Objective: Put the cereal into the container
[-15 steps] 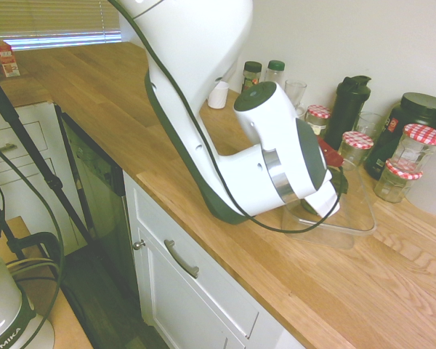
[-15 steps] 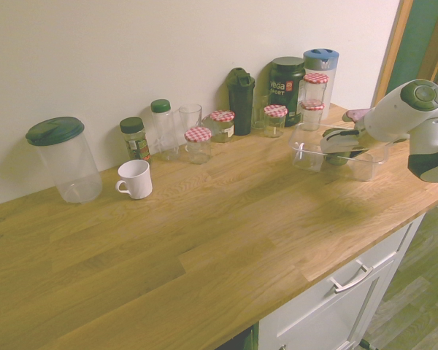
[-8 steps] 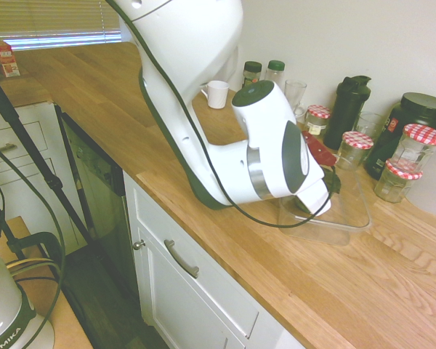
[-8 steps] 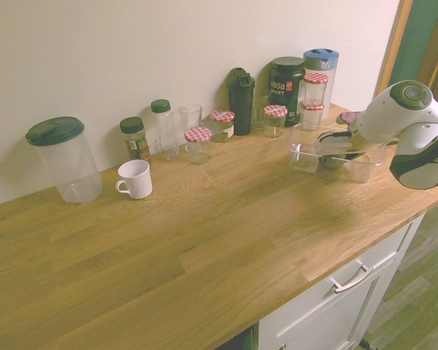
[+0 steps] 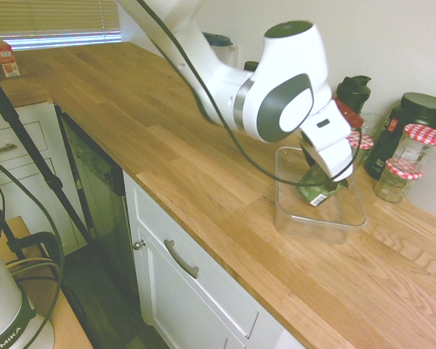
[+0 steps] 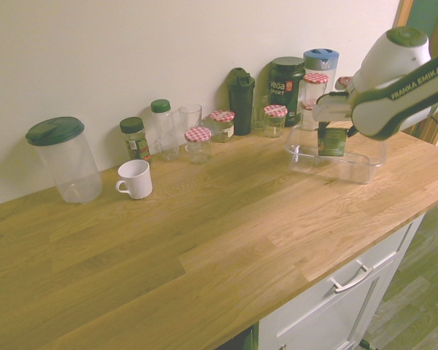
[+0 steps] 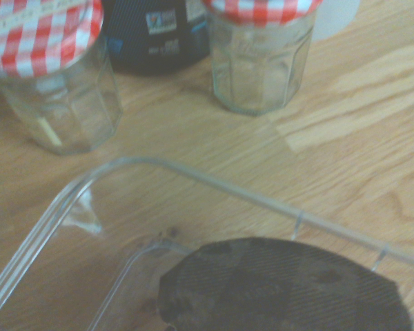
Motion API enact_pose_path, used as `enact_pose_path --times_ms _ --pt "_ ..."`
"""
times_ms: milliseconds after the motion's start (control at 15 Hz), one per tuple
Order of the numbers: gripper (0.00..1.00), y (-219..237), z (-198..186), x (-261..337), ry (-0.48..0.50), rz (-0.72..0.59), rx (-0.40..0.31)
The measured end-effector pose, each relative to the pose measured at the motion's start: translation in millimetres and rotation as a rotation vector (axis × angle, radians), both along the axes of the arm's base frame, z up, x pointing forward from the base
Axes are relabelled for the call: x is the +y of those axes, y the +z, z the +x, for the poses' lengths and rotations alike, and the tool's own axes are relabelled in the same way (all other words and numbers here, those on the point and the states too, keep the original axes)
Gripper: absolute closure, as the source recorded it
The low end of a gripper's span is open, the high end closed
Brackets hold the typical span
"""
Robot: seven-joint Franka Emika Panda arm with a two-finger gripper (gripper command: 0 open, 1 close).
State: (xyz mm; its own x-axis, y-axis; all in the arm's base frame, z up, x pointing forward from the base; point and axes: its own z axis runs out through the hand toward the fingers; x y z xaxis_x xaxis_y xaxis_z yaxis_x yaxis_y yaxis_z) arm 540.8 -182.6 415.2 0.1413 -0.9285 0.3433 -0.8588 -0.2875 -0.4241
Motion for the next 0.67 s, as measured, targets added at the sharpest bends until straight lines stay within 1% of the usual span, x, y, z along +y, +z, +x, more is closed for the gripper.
enact_pose_path --times_ms 333,667 --pt "0.0 13.3 -3.0 -5.9 -0.013 0.005 -0.004" --pt "0.0 57.8 -6.9 9.2 0.004 -0.008 -0.082"
